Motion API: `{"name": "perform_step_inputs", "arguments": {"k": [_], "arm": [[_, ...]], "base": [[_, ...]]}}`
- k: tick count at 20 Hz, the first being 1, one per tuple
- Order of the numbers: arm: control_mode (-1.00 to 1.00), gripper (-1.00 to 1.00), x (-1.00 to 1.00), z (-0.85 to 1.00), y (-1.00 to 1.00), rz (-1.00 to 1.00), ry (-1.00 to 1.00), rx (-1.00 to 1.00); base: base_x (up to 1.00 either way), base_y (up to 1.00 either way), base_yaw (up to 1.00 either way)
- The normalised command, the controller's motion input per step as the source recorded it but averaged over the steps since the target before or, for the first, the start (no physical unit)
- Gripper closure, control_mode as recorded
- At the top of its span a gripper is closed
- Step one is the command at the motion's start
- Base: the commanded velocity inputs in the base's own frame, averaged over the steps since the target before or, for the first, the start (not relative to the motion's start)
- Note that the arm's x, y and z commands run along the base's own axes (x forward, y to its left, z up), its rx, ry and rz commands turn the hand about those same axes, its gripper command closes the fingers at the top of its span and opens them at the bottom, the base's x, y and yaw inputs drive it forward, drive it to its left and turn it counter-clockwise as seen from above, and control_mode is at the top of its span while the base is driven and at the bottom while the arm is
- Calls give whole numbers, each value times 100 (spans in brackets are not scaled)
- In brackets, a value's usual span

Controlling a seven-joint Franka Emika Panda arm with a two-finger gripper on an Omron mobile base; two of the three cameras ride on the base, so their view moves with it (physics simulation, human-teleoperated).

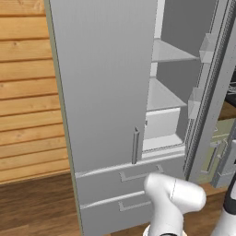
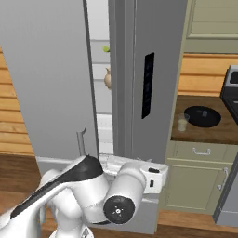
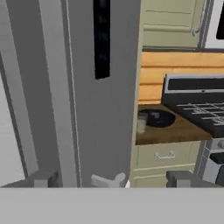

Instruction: Grab a lemon wedge from the fridge and one ice cube from the ice bowl, and put them in the glass of lemonade.

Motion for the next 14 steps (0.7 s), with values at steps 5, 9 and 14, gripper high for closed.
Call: {"name": "perform_step_inputs", "arguments": {"k": [5, 9, 14], "arm": [[-100, -100, -26, 100, 53, 7, 1, -27], [-100, -100, -23, 100, 62, 8, 1, -29], [-100, -100, -7, 100, 84, 5, 8, -36]], "base": [[0, 0, 0], [0, 0, 0], [0, 0, 0]]}}
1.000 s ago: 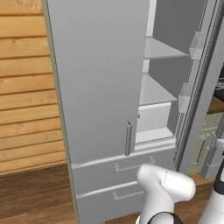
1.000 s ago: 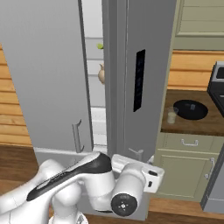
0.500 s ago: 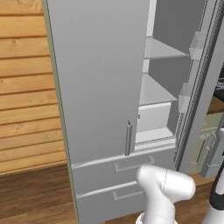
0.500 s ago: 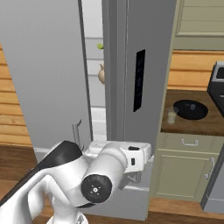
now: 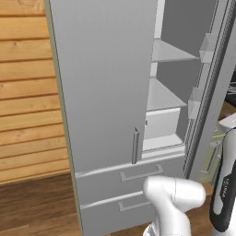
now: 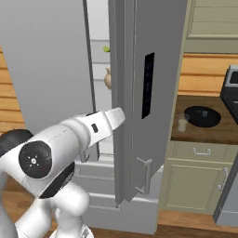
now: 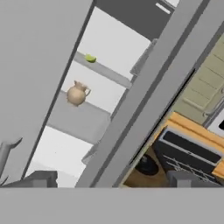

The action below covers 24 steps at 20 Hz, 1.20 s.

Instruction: Grab a lemon wedge from the fridge and one ice cube from the ice bowl, and put them in the glass of lemonade.

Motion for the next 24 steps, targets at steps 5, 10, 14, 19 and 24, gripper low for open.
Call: {"name": "perform_step_inputs", "arguments": {"k": [5, 10, 14, 19, 24], "arm": [[-100, -100, 46, 84, 81, -3, 40, -49], [-100, -100, 100, 26, 60, -17, 64, -43], [-100, -100, 100, -22, 3, -36, 45, -34], [-100, -100, 36, -46, -25, -26, 3, -3], [-100, -100, 41, -32, -51, -18, 2, -5]], "base": [[0, 0, 0], [0, 0, 0], [0, 0, 0], [0, 0, 0], [0, 0, 0]]}}
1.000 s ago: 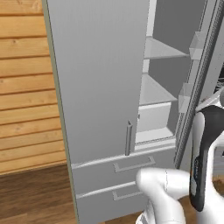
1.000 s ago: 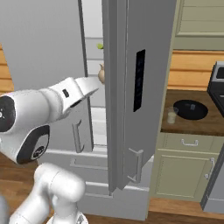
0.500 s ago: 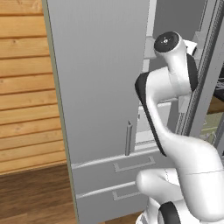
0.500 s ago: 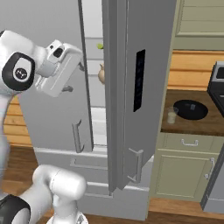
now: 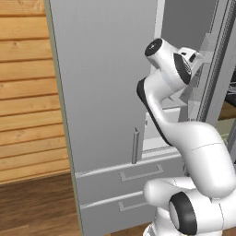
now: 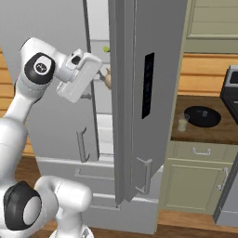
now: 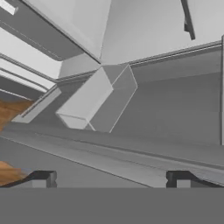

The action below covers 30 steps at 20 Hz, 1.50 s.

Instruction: Grab a lemon wedge from the fridge and one ice cube from the ice bowl, and put them in the glass of lemonade.

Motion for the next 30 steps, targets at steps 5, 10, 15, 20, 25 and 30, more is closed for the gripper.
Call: {"name": "perform_step_inputs", "arguments": {"k": [5, 10, 15, 20, 25, 30], "arm": [[-100, -100, 44, -13, -42, -3, 1, -15], [-100, -100, 11, -6, -19, 0, 5, -27], [-100, -100, 0, -1, -45, -4, 21, -22], [-100, -100, 0, 0, -75, -12, 26, -14], [-100, -100, -2, 0, -94, -17, 15, -11], [-100, -100, -8, 0, -95, -19, 7, -11]], "base": [[0, 0, 0], [0, 0, 0], [0, 0, 0], [0, 0, 0], [0, 0, 0], [0, 0, 0]]}}
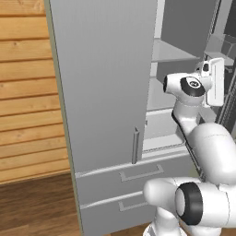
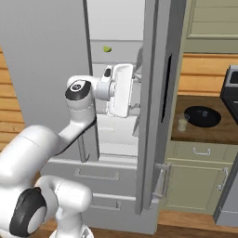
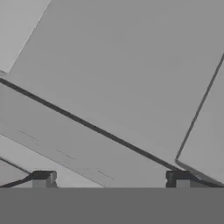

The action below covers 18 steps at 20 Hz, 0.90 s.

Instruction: Grab a lemon wedge from the fridge and one ice cube from the ice bowl, and put them in the glass of lemonade.

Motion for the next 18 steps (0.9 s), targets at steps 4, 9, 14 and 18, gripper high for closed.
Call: {"name": "perform_step_inputs", "arguments": {"k": [4, 9, 14, 18], "arm": [[-100, -100, -7, 0, -76, -19, 4, -11], [-100, -100, -9, 12, -23, -9, 0, -6], [-100, -100, -44, 38, 32, 0, -16, 0], [-100, -100, -41, 52, 63, 1, -16, 0]], "base": [[0, 0, 0], [0, 0, 0], [0, 0, 0], [0, 0, 0]]}}
